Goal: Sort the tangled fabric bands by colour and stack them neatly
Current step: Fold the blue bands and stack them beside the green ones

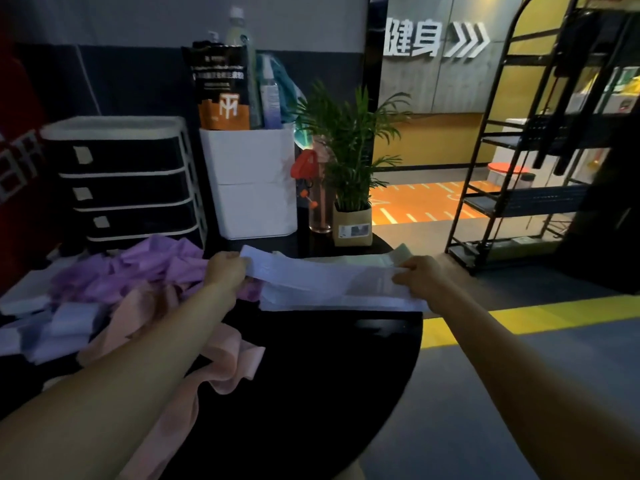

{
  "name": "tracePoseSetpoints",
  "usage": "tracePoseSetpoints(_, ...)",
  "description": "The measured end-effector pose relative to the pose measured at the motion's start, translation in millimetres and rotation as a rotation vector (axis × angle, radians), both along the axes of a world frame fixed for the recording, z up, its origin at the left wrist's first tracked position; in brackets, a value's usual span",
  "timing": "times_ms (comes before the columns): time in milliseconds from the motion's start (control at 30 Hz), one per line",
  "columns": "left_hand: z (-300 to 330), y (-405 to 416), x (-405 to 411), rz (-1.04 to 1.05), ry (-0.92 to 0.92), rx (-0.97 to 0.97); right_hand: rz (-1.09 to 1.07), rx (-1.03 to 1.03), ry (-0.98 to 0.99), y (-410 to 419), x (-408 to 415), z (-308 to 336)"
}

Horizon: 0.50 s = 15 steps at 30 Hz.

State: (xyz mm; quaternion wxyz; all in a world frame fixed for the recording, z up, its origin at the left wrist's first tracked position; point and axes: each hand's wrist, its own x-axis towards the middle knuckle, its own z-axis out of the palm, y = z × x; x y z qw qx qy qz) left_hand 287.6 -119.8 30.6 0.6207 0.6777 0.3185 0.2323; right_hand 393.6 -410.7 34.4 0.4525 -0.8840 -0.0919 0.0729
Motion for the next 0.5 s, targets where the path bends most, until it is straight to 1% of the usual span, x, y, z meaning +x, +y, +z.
tracePoseSetpoints(67,-9.0,-4.5,8.9,-0.016,0.061,0.117,-0.06,-0.031,-0.043,-6.0,9.1,-4.6)
tracePoseSetpoints(167,-8.3,-20.9,9.5,-0.074,0.183,0.388,-0.138,-0.033,-0.094,-10.8,21.3,-14.6)
tracePoseSetpoints(233,-14.4,-26.7,11.4,-0.058,0.24,0.506,-0.16,-0.068,-0.11,-11.3,24.7,-21.2)
tracePoseSetpoints(367,-38.2,-21.9,16.9,-0.094,0.272,0.589,-0.178,-0.162,-0.155,-9.4,30.2,-34.9)
tracePoseSetpoints(500,-49.0,-18.7,16.6,-0.095,0.251,0.6,-0.185,-0.211,-0.19,-8.1,33.1,-44.8)
